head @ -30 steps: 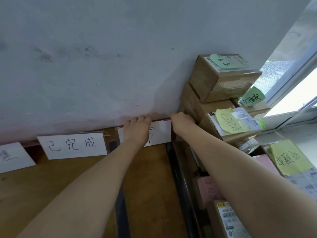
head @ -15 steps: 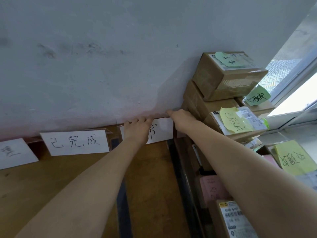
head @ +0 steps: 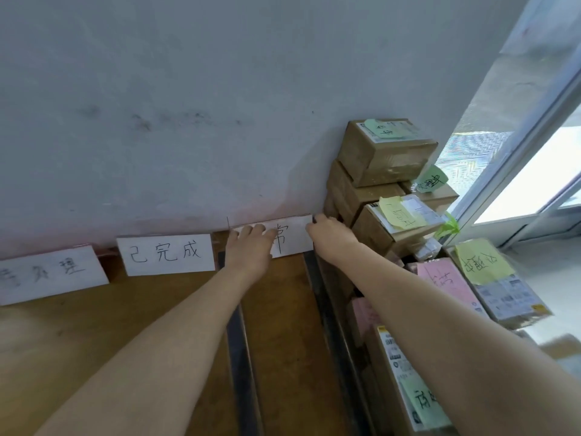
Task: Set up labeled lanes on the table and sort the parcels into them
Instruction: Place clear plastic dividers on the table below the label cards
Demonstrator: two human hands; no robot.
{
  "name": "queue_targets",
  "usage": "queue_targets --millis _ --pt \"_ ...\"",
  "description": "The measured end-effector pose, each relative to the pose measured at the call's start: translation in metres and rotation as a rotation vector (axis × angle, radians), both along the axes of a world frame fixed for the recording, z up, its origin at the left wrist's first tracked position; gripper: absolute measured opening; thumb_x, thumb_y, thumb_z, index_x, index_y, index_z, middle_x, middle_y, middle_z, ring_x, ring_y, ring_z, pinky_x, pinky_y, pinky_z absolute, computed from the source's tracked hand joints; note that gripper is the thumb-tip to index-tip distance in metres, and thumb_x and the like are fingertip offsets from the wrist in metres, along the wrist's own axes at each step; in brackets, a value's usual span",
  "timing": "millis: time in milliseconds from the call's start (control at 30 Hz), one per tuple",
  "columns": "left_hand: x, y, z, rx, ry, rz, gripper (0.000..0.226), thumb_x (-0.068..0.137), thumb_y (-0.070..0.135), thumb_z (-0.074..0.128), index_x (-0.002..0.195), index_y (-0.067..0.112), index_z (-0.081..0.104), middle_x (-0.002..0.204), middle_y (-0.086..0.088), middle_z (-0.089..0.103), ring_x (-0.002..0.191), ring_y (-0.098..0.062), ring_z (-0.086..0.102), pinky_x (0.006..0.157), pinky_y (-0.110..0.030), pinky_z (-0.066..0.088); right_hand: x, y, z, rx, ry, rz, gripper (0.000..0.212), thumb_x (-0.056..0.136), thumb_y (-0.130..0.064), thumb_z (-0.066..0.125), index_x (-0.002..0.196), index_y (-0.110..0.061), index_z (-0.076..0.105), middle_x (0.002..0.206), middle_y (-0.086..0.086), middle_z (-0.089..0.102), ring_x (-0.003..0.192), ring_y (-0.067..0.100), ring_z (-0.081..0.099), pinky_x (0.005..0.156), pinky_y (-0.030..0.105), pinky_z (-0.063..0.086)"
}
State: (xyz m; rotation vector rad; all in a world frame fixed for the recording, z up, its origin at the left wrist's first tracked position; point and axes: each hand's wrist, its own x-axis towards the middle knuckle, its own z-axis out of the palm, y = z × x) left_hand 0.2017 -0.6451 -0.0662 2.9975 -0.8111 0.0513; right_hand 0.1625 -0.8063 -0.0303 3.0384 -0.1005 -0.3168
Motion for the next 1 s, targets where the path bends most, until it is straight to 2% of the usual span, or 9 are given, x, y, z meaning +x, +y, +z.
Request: queue_targets --millis 167,300,367,500,633,733,833,900,1000 --pt "-0.045 0.018 0.003 -0.017 0.043 -0.007 0.052 0.093 0.011 0.046 0.143 0.024 0.038 0.142 -0.006 0.043 0.131 -0.027 0.037 0.105 -0.042 0.032 -0.055 0.013 0.01 0.012 0.039 -0.131 0.025 0.096 -0.004 0.048 0.118 -0.009 0.057 0.114 0.011 0.059 0.103 0.028 0.06 0.082 0.036 0.053" --pt "-0.081 0.032 -0.006 -0.025 0.018 -0.039 0.044 0.093 0.014 0.048 0.136 0.019 0.045 0.138 -0.006 0.045 0.129 -0.026 0.038 0.106 -0.042 0.031 -0.101 0.018 0.007 0.016 0.084 -0.246 0.026 0.094 -0.002 0.048 0.118 -0.006 0.059 0.115 0.011 0.061 0.103 0.029 0.061 0.07 0.033 0.044" --pt "-0.098 0.04 -0.013 -0.038 0.028 -0.031 0.049 0.093 0.016 0.05 0.141 0.02 0.04 0.142 -0.007 0.041 0.133 -0.027 0.033 0.11 -0.043 0.027 -0.118 0.024 0.005 0.038 0.083 -0.287 0.027 0.094 -0.002 0.048 0.12 -0.005 0.058 0.116 0.012 0.061 0.104 0.03 0.061 0.069 0.034 0.043" --pt "-0.129 0.051 -0.019 -0.086 0.091 0.061 0.063 0.093 0.018 0.053 0.149 0.023 0.024 0.156 -0.01 0.017 0.144 -0.032 0.013 0.116 -0.046 0.016 -0.136 0.033 0.001 0.078 -0.03 -0.378 0.037 0.095 -0.007 0.052 0.131 -0.006 0.045 0.113 0.012 0.064 0.099 0.03 0.065 0.066 0.034 0.044" --pt "-0.155 0.053 -0.021 -0.209 0.183 0.255 0.074 0.093 0.024 0.053 0.152 0.018 0.009 0.157 -0.009 0.008 0.143 -0.034 0.015 0.113 -0.046 0.026 -0.152 0.034 0.001 0.034 0.033 -0.399 0.031 0.092 -0.005 0.055 0.123 -0.006 0.053 0.11 0.011 0.064 0.095 0.028 0.064 0.068 0.034 0.044" --pt "-0.168 0.051 -0.024 -0.298 0.397 0.396 0.081 0.093 0.021 0.052 0.153 0.015 -0.003 0.155 -0.012 0.017 0.134 -0.033 0.034 0.101 -0.041 0.04 -0.162 0.031 -0.001 0.005 0.054 -0.36 0.028 0.091 -0.005 0.056 0.119 -0.008 0.059 0.108 0.011 0.064 0.092 0.027 0.063 0.068 0.034 0.045" --pt "-0.177 0.051 -0.031 -0.315 0.542 0.453 0.079 0.093 0.013 0.046 0.152 0.014 -0.006 0.14 -0.015 0.042 0.11 -0.028 0.057 0.086 -0.037 0.051 -0.167 0.026 -0.003 0.032 0.05 -0.332 0.026 0.091 -0.004 0.056 0.117 -0.009 0.06 0.108 0.011 0.063 0.096 0.028 0.063 0.07 0.034 0.046" --pt "-0.178 0.053 -0.033 -0.347 0.569 0.466 0.075 0.092 0.006 0.042 0.153 0.014 -0.002 0.13 -0.014 0.052 0.102 -0.027 0.06 0.081 -0.035 0.052 -0.168 0.025 -0.003 0.039 0.041 -0.326 0.025 0.091 -0.003 0.056 0.116 -0.009 0.06 0.107 0.011 0.063 0.095 0.027 0.063 0.071 0.034 0.046" --pt "-0.175 0.058 -0.032 -0.392 0.573 0.468 0.068 0.09 0.001 0.04 0.151 0.014 0.015 0.13 -0.016 0.053 0.107 -0.029 0.058 0.079 -0.032 0.049 -0.17 0.023 -0.003 0.028 0.033 -0.314 0.025 0.091 -0.004 0.058 0.115 -0.008 0.06 0.103 0.01 0.063 0.087 0.023 0.061 0.071 0.031 0.046"
